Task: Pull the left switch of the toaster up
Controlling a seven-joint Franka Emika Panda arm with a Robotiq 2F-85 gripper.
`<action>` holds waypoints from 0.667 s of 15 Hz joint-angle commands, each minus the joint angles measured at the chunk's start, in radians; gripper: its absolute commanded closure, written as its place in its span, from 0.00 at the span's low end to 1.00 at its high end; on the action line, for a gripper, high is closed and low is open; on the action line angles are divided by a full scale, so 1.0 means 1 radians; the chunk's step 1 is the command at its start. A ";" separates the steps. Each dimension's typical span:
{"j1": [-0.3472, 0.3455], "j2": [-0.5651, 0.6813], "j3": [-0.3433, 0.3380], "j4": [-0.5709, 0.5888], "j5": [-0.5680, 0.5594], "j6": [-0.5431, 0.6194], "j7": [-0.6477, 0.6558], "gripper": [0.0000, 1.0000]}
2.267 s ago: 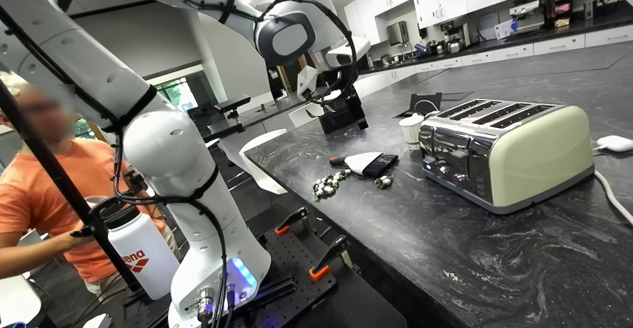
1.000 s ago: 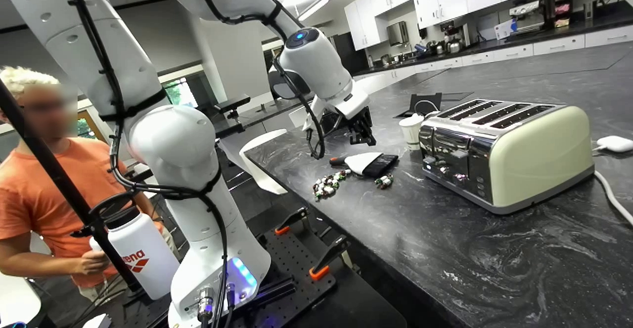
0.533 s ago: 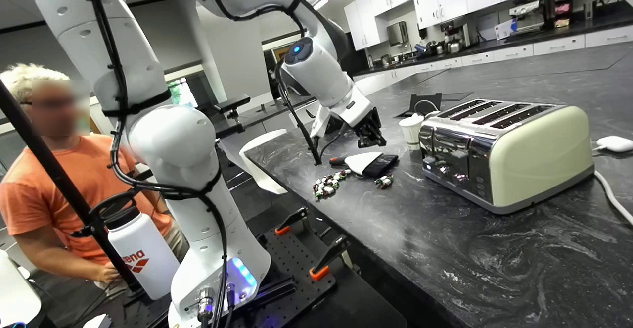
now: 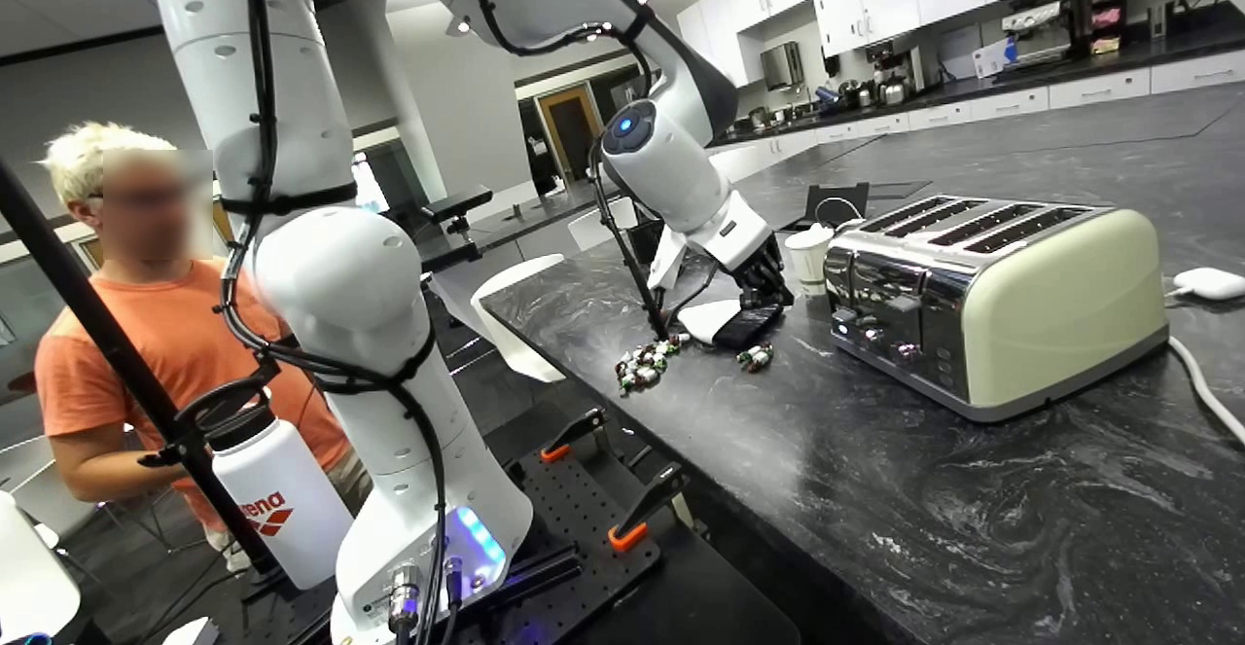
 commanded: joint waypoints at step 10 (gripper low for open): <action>0.055 0.197 -0.041 0.155 0.210 0.084 -0.061 1.00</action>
